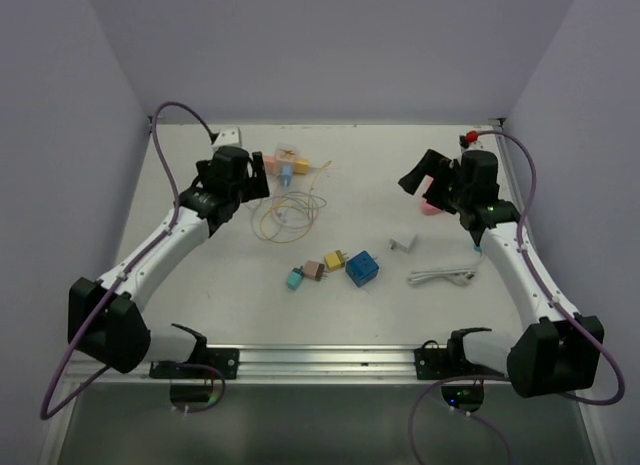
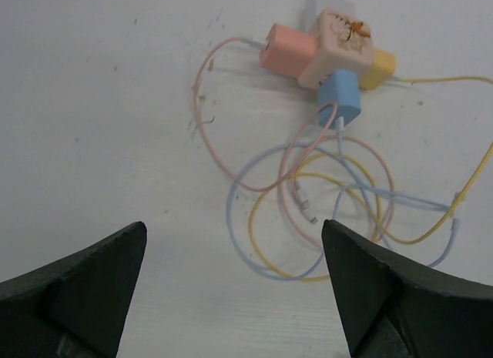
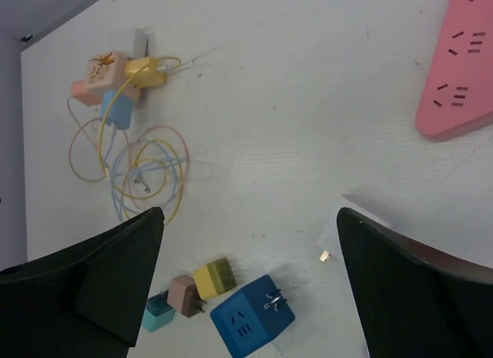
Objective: Pull the plug off the socket
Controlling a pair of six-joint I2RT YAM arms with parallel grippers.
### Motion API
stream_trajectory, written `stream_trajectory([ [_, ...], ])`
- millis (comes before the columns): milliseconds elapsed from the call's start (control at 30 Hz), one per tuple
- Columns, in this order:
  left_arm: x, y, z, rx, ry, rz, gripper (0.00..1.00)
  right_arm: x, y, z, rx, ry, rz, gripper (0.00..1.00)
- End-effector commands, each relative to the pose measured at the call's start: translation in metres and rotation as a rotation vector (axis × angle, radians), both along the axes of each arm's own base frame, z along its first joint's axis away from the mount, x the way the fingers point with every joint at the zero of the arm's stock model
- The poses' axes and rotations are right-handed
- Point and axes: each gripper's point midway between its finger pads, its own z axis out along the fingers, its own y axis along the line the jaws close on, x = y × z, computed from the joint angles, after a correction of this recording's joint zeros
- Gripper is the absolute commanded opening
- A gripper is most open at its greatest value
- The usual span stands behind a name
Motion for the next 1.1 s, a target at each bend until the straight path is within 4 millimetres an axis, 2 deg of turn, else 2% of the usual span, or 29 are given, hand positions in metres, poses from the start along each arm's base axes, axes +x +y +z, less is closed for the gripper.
stream_trajectory([
  [0, 0.041, -0.019, 0.024, -0.034, -0.023, -0.003, 1.0, -0.017, 0.016, 0.007, -0.011, -0.044, 0.102, 0.99],
  [33, 0.048, -0.021, 0.024, -0.021, -0.016, -0.003, 1.0, -0.022, 0.022, 0.006, -0.015, -0.046, 0.128, 0.99],
  [67, 0.06, -0.026, 0.009, 0.0, 0.018, -0.005, 1.0, -0.026, 0.026, 0.006, -0.012, -0.05, 0.149, 0.99],
  [100, 0.075, -0.031, 0.023, 0.005, -0.013, -0.018, 1.0, -0.031, 0.03, 0.006, -0.007, -0.06, 0.166, 0.99],
  [133, 0.084, -0.034, 0.023, 0.014, -0.014, -0.026, 0.99, -0.035, 0.035, 0.004, -0.005, -0.061, 0.188, 0.99],
  [167, 0.096, -0.04, 0.009, 0.035, 0.015, -0.037, 0.99, -0.038, 0.037, 0.004, -0.001, -0.064, 0.2, 0.99],
  [200, 0.11, -0.045, 0.021, 0.042, -0.015, -0.053, 0.99, -0.043, 0.039, 0.0, 0.006, -0.059, 0.215, 0.99],
  [233, 0.12, -0.048, 0.023, 0.05, -0.03, -0.062, 0.98, -0.045, 0.041, 0.0, 0.005, -0.062, 0.226, 0.99],
  [267, 0.131, -0.052, 0.008, 0.069, -0.01, -0.071, 0.98, -0.047, 0.041, -0.002, 0.004, -0.061, 0.232, 0.99],
  [300, 0.144, -0.058, 0.019, 0.079, -0.052, -0.101, 0.97, -0.051, 0.042, -0.004, 0.0, -0.061, 0.245, 0.99],
  [333, 0.151, -0.063, 0.018, 0.086, -0.062, -0.118, 0.97, -0.053, 0.043, -0.005, 0.0, -0.062, 0.251, 0.99],
  [367, 0.16, -0.067, 0.005, 0.1, -0.048, -0.139, 0.96, -0.055, 0.044, -0.007, -0.002, -0.059, 0.258, 0.98],
  [433, 0.177, -0.077, 0.011, 0.114, -0.085, -0.184, 0.96, -0.059, 0.047, -0.01, -0.003, -0.059, 0.277, 0.99],
  [467, 0.184, -0.079, -0.003, 0.127, -0.064, -0.198, 0.96, -0.061, 0.048, -0.011, -0.001, -0.054, 0.282, 0.98],
  [500, 0.192, -0.085, 0.003, 0.12, -0.083, -0.229, 0.96, -0.062, 0.048, -0.012, -0.003, -0.056, 0.289, 0.99],
  [533, 0.198, -0.083, 0.0, 0.118, -0.083, -0.237, 0.96, -0.064, 0.051, -0.013, -0.001, -0.055, 0.299, 0.99],
  [567, 0.204, -0.084, -0.012, 0.119, -0.067, -0.248, 0.96, -0.066, 0.052, -0.013, -0.002, -0.057, 0.305, 0.99],
  [600, 0.21, -0.085, -0.011, 0.117, -0.074, -0.261, 0.97, -0.068, 0.052, -0.015, -0.004, -0.05, 0.309, 0.99],
  [767, 0.224, -0.082, -0.04, 0.077, -0.03, -0.343, 0.98, -0.072, 0.052, -0.018, -0.015, -0.044, 0.321, 0.99],
  [900, 0.217, -0.079, -0.063, 0.059, 0.028, -0.382, 0.98, -0.074, 0.052, -0.024, -0.018, -0.036, 0.324, 0.99],
  [1067, 0.201, -0.088, -0.078, 0.018, 0.074, -0.445, 0.98, -0.076, 0.05, -0.025, -0.021, -0.03, 0.319, 0.98],
])
